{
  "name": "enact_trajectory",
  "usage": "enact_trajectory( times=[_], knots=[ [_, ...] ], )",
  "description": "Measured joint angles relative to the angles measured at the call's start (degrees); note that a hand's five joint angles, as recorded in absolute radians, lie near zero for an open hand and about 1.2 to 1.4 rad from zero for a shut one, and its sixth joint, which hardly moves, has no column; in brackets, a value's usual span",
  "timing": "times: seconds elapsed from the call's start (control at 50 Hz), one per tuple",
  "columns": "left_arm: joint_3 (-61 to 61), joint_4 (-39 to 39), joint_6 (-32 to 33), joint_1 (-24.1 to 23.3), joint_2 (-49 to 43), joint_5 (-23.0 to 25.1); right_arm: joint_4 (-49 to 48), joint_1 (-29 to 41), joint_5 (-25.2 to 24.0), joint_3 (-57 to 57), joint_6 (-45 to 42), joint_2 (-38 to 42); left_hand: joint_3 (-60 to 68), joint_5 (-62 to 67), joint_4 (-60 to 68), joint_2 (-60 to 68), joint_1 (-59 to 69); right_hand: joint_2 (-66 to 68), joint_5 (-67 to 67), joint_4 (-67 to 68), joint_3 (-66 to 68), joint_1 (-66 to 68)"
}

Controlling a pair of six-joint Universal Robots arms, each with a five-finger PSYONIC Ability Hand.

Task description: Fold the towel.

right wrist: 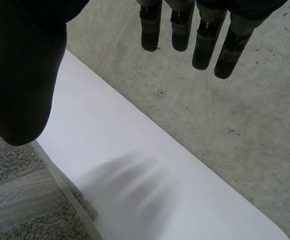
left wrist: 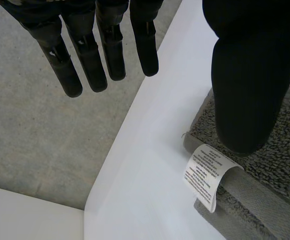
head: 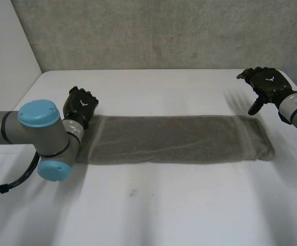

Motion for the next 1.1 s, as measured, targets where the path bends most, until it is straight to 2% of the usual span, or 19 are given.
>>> enact_trajectory(
  times=[0.18, 0.3, 0.38, 0.5, 0.58, 0.68, 0.88, 1.1],
  knots=[
    [-2.7, 0.0, -0.5, 2.1, 2.8, -0.9, -1.5, -0.1, 0.1, 0.3, 9.3, -2.5, 0.0, 0.0, 0.0, 0.0, 0.0, 0.0, 0.0, 0.0, 0.0, 0.0],
    [-6.0, -0.2, -2.7, 5.2, 7.8, -1.0, 1.9, -0.4, 1.9, 2.0, 12.7, -6.8, 0.0, 0.0, 0.0, 0.0, 0.0, 0.0, 0.0, 0.0, 0.0, 0.0],
    [-8.3, -0.4, -5.8, 7.0, 11.3, -0.5, 8.6, -0.4, 3.5, 3.4, 12.3, -9.4, 0.0, 0.2, 0.0, 0.0, 0.0, 0.0, 0.0, 0.0, 0.0, -0.1],
    [-13.5, -2.1, -14.5, 10.8, 18.0, 2.3, 21.3, -0.3, 7.4, 8.5, 7.2, -13.4, 0.1, 0.7, 0.2, 0.3, 0.2, 0.0, 0.0, 0.0, 0.0, -0.3],
    [-16.5, -4.3, -18.0, 12.5, 20.7, 5.2, 24.1, -0.4, 9.8, 14.1, 2.8, -16.4, 0.1, 0.7, 0.2, 0.3, 0.2, 0.0, 0.0, 0.0, 0.0, -0.4],
    [-20.3, -6.8, -19.6, 14.3, 22.3, 9.4, 21.8, -0.5, 12.1, 22.7, -1.7, -20.7, 0.1, 0.6, 0.2, 0.2, 0.0, 0.0, 0.0, 0.0, 0.0, -0.4],
    [-24.0, -7.7, -20.4, 17.3, 21.8, 17.4, 13.0, -0.7, 12.7, 34.9, -3.1, -24.6, 0.1, 0.4, 0.0, 0.2, 0.0, 0.0, 0.0, 0.0, 0.0, -0.5],
    [-24.0, -7.5, -24.9, 17.8, 18.8, 21.5, 8.3, -0.7, 12.5, 39.4, -3.6, -24.2, 0.9, 1.3, 0.8, 1.0, 0.7, 0.0, 0.0, 0.0, 0.0, -0.5]
  ],
)
